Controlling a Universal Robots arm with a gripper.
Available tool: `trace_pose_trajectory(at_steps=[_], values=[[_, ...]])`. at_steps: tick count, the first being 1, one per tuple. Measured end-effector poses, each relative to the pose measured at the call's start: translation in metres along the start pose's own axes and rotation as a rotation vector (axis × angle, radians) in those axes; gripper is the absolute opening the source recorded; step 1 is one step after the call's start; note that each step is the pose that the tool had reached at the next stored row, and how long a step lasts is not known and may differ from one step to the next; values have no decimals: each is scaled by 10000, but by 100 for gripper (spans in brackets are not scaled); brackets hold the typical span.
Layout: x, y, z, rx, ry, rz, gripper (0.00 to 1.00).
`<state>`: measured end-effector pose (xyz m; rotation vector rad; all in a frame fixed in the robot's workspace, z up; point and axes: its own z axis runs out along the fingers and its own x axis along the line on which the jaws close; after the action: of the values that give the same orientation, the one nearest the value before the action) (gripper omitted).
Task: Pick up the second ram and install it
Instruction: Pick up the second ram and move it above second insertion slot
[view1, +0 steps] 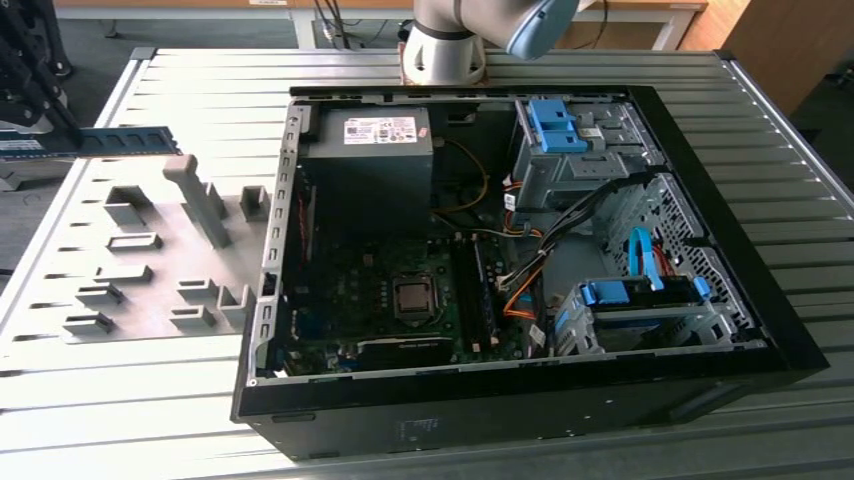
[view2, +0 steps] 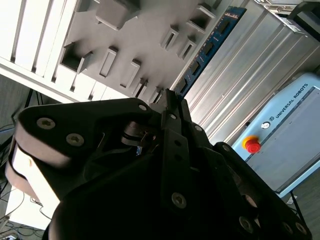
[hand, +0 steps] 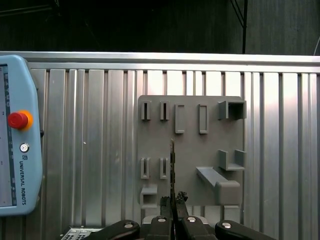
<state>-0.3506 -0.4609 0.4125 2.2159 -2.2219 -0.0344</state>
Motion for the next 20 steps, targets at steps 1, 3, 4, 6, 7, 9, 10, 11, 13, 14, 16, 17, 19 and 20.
trace_pose_trajectory(at_steps=[1, 3, 4, 6, 7, 9, 10, 11, 13, 14, 16, 17, 19, 20], values=[[0, -7, 0, 1, -1, 0, 14], [0, -19, 0, 1, -1, 0, 14], [0, -26, 0, 0, 0, 0, 14], [0, -39, 0, 0, -1, 0, 14], [0, -46, -1, 0, 0, 0, 14], [0, -62, -1, 1, 0, 0, 14], [0, -69, -1, 0, 0, 0, 14], [0, -77, -1, 0, 0, 0, 14], [0, -94, -2, 0, 0, 0, 14], [0, -104, -1, 0, 0, 0, 14], [0, -123, -2, 1, 0, 0, 14], [0, -134, -2, 0, 0, -1, 14], [0, -157, -2, 1, 0, 0, 14], [0, -167, -3, 0, 0, 0, 14]])
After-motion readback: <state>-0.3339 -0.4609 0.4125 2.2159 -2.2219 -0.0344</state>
